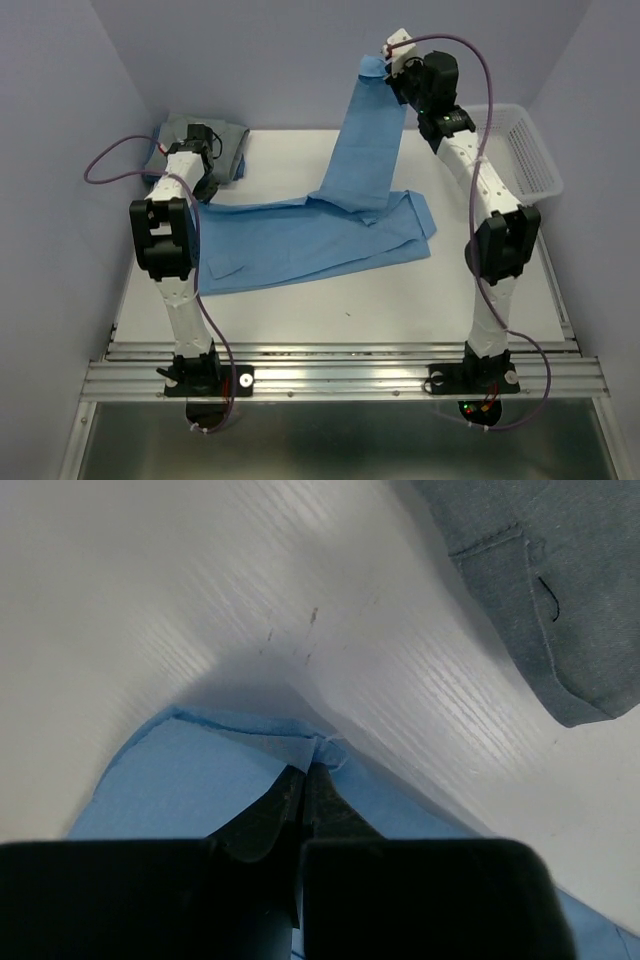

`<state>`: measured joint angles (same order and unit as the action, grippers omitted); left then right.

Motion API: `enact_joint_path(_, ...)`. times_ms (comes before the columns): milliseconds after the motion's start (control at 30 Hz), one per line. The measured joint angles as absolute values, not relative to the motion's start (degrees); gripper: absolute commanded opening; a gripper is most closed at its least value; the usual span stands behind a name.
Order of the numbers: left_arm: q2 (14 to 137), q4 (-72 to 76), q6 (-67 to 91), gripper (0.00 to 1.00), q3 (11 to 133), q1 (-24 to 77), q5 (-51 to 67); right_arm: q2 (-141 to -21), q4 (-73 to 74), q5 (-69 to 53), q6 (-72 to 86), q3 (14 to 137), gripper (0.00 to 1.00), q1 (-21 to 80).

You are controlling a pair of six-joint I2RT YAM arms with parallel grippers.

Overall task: Fold and stack the long sleeve shirts
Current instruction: Fold the shirt

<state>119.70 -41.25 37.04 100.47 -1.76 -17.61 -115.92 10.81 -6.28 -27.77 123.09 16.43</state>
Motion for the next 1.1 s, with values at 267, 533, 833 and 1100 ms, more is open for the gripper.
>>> enact_joint_path(267,120.14,-39.22,36.03,0.0,100.42,-1.78,-15.99,-140.27,-17.78,-13.54,-36.27,142.85,0.01,16.23)
enact_joint_path(533,120.16,-37.87,35.75,0.0,98.37,-1.87,-14.79,-139.98,-35.46,-30.17,-33.61,138.43,0.01,16.67)
enact_joint_path(833,120.16,-37.34,35.59,0.0,98.21,-1.89,-14.68,-130.21,-24.36,-42.61,-37.87,124.99,0.01,17.02)
enact_joint_path(1100,120.16,-36.93,35.59,0.0,96.2,-1.89,-14.57,-130.87,-21.96,-37.19,-40.45,120.6,0.01,17.02)
